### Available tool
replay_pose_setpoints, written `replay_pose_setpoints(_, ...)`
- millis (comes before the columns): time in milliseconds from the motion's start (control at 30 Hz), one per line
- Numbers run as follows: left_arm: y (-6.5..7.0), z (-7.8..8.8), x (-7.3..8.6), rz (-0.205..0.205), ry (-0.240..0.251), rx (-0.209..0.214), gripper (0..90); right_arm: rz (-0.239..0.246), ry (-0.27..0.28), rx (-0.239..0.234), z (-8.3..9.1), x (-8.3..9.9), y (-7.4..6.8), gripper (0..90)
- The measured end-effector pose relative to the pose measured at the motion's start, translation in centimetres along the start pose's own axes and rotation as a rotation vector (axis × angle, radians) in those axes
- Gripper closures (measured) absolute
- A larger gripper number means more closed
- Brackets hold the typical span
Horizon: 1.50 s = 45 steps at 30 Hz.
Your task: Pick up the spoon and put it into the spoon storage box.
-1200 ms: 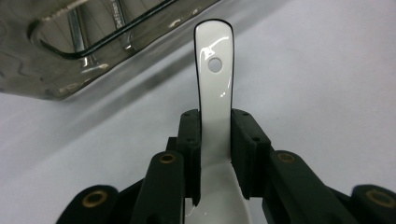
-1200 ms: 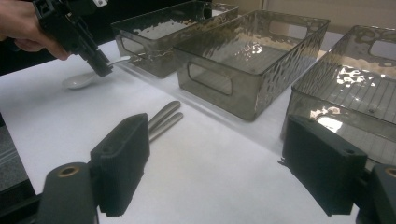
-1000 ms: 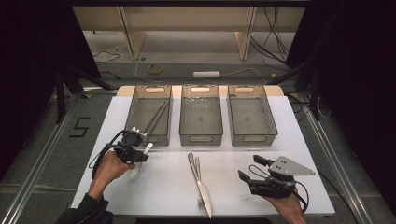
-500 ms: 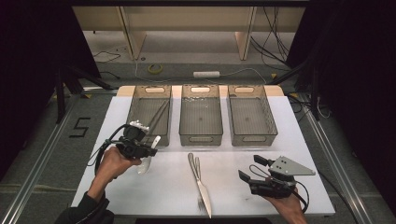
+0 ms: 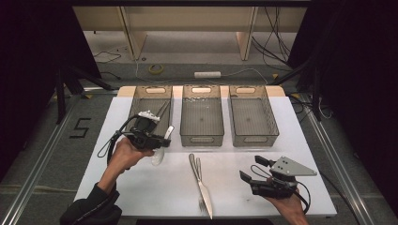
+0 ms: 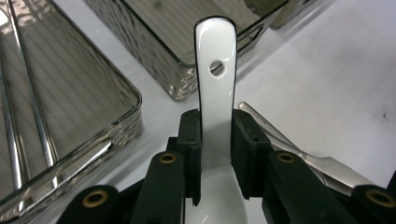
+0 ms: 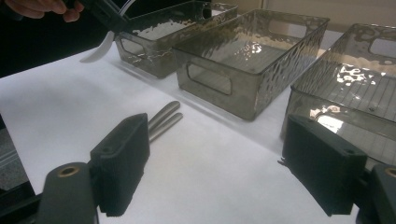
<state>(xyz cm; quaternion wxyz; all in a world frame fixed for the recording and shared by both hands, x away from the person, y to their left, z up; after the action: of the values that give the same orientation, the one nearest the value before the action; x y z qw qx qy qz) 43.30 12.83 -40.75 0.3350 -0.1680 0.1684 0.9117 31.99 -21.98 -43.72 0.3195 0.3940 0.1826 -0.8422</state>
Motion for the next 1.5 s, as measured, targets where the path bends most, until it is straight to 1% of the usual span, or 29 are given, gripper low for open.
replay_pose_setpoints(100,0.0,-0.1,-0.8,-0.002,0.014,0.023,74.2,-0.001,-0.001,0.000,-0.1,0.0,0.0,24.1)
replay_pose_setpoints(200,-0.1,-0.2,-1.5,0.002,0.031,0.007,74.2,-0.002,-0.003,0.001,-0.1,0.0,0.0,24.0)
replay_pose_setpoints(300,-0.1,0.0,-2.3,0.002,0.054,0.008,74.2,-0.003,0.000,0.001,-0.1,0.0,0.0,24.1)
replay_pose_setpoints(367,-0.1,0.2,-2.9,-0.005,0.065,0.002,74.2,-0.002,0.001,0.001,0.0,0.0,0.1,24.1)
replay_pose_setpoints(433,-0.1,0.3,-3.5,-0.002,0.081,-0.001,74.2,-0.002,0.000,0.002,0.0,0.0,0.1,24.1)
replay_pose_setpoints(533,-0.1,0.1,-4.3,-0.009,0.084,-0.009,74.2,-0.002,-0.001,0.002,0.0,0.0,0.0,24.1)
replay_pose_setpoints(633,-0.1,0.0,-5.1,-0.004,0.093,-0.007,74.2,-0.002,0.000,0.002,0.0,0.0,0.0,24.1)
replay_pose_setpoints(733,-0.3,0.0,-6.0,-0.002,0.102,-0.021,74.2,-0.002,0.000,0.002,0.0,0.0,0.1,24.0)
replay_pose_setpoints(833,-0.6,-0.2,-6.9,0.010,0.113,-0.015,74.2,-0.002,0.001,0.002,-0.1,0.0,0.1,24.1)
replay_pose_setpoints(900,-0.7,-0.3,-7.4,0.010,0.119,-0.025,74.2,-0.001,0.001,0.002,0.0,0.0,0.1,24.1)
replay_pose_setpoints(933,-0.8,-0.3,-7.6,0.009,0.117,-0.026,74.2,0.000,0.001,0.002,0.0,0.0,0.1,24.0)
replay_pose_setpoints(1133,-1.2,-0.4,-8.8,0.022,0.145,-0.038,74.2,0.000,0.001,0.001,0.0,0.0,0.1,24.1)
replay_pose_setpoints(1433,-1.3,-1.4,-10.5,0.014,0.140,-0.050,74.2,-0.001,0.000,0.000,0.0,0.0,0.1,24.1)
replay_pose_setpoints(1500,-1.3,-1.5,-10.9,0.025,0.148,-0.043,74.2,0.000,0.000,-0.001,-0.1,0.0,0.1,24.0)
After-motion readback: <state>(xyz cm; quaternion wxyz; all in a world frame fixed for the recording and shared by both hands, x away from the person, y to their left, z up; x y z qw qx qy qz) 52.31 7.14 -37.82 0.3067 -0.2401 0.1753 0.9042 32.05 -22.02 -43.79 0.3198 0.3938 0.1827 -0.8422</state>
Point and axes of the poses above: each handheld gripper's, and its own axes: z roughly backward along the jaws, x roughly out of its underside, y roughly to its right, the point moved 4 cm from there along -z, roughly forward along the jaws, and after that the axes turned 15 degrees about -y, right-handed, at the moved point
